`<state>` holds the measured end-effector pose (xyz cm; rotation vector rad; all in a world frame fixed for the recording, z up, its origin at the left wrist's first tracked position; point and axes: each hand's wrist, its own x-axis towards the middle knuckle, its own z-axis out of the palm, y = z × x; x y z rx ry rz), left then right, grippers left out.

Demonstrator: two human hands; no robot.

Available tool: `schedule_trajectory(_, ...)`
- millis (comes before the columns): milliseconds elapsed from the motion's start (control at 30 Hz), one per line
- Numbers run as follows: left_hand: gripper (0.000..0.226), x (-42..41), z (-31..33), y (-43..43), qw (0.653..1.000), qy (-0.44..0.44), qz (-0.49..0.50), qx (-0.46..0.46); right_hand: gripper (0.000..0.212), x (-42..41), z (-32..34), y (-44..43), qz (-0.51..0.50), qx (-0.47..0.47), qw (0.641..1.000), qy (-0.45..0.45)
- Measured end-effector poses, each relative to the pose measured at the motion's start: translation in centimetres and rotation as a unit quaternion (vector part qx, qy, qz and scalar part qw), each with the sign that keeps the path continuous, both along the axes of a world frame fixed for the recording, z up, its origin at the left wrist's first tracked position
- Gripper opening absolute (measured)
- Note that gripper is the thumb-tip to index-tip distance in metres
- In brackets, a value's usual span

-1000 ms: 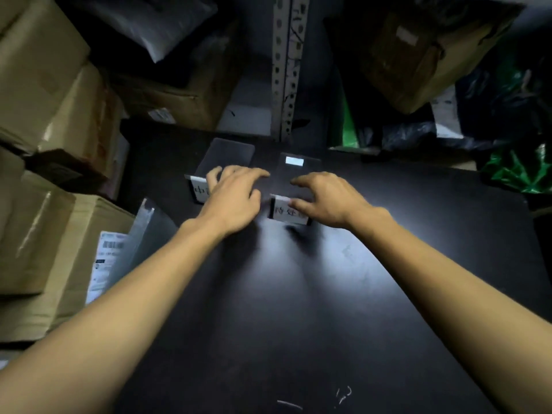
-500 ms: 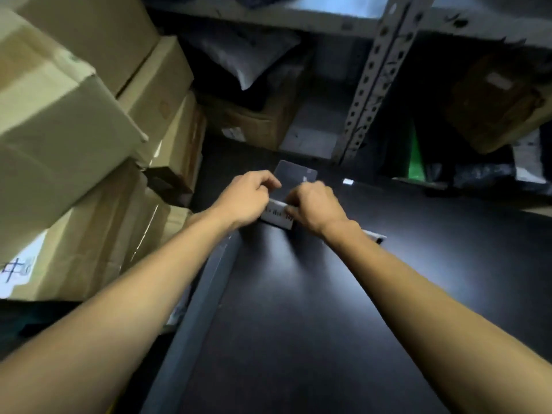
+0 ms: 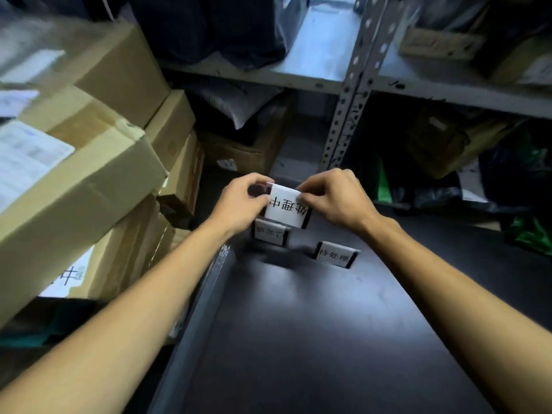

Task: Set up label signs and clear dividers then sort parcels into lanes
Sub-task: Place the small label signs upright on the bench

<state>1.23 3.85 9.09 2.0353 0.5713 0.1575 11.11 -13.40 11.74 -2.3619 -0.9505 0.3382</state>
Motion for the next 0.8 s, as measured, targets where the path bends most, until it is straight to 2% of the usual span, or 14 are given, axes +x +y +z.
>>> schedule_trajectory(67, 0.039, 0.4, 1.9, -1.4, 0.996, -0.03, 0.029, -0.081, 0.012, -0.1, 1.7, -2.0, -0.034, 0.04, 0.998, 0.017)
schedule_trajectory(133, 0.04, 0.3, 3.6, -3.3, 0.985, -0.044, 0.046, -0.16, 0.009, -0.5, 2.8, -3.9, -0.093, 0.119, 0.987, 0.049)
schedule_trajectory(267, 0.035, -0.2, 6.0, -8.8, 0.943, -0.039, 0.001, -0.331, 0.006, -1.9, 4.5, -7.8, -0.194, 0.297, 0.92, 0.167)
schedule_trajectory(367, 0.025, 0.1, 7.9, -13.5, 0.926, -0.079, -0.023, -0.368, 0.009, -3.3, 5.3, -11.2, -0.196, 0.369, 0.883, 0.215)
schedule_trajectory(433, 0.025, 0.0, 9.0, -16.3, 0.931, -0.094, -0.016, -0.352, 0.012, -4.2, 5.6, -13.5, -0.194, 0.385, 0.872, 0.232)
schedule_trajectory(533, 0.026, -1.0, 10.1, -20.0, 0.957, -0.068, -0.033, -0.279, 0.01, -5.8, 6.4, -17.8, -0.183, 0.379, 0.862, 0.281)
schedule_trajectory(600, 0.025, -1.9, 11.1, -21.8, 0.972, -0.035, -0.054, -0.228, 0.006, -6.7, 7.2, -20.6, -0.164, 0.317, 0.885, 0.297)
schedule_trajectory(633, 0.025, -2.3, 11.7, -22.5, 0.977, -0.02, -0.066, -0.202, 0.009, -7.0, 7.8, -21.9, -0.164, 0.275, 0.906, 0.275)
schedule_trajectory(700, 0.025, -3.1, 13.4, -23.8, 0.984, 0.0, -0.101, -0.145, 0.027, -7.2, 9.2, -24.3, -0.189, 0.231, 0.931, 0.211)
schedule_trajectory(800, 0.022, -3.6, 16.3, -25.0, 0.984, 0.023, -0.176, -0.008, 0.049, -6.6, 12.4, -26.8, -0.181, 0.248, 0.94, 0.149)
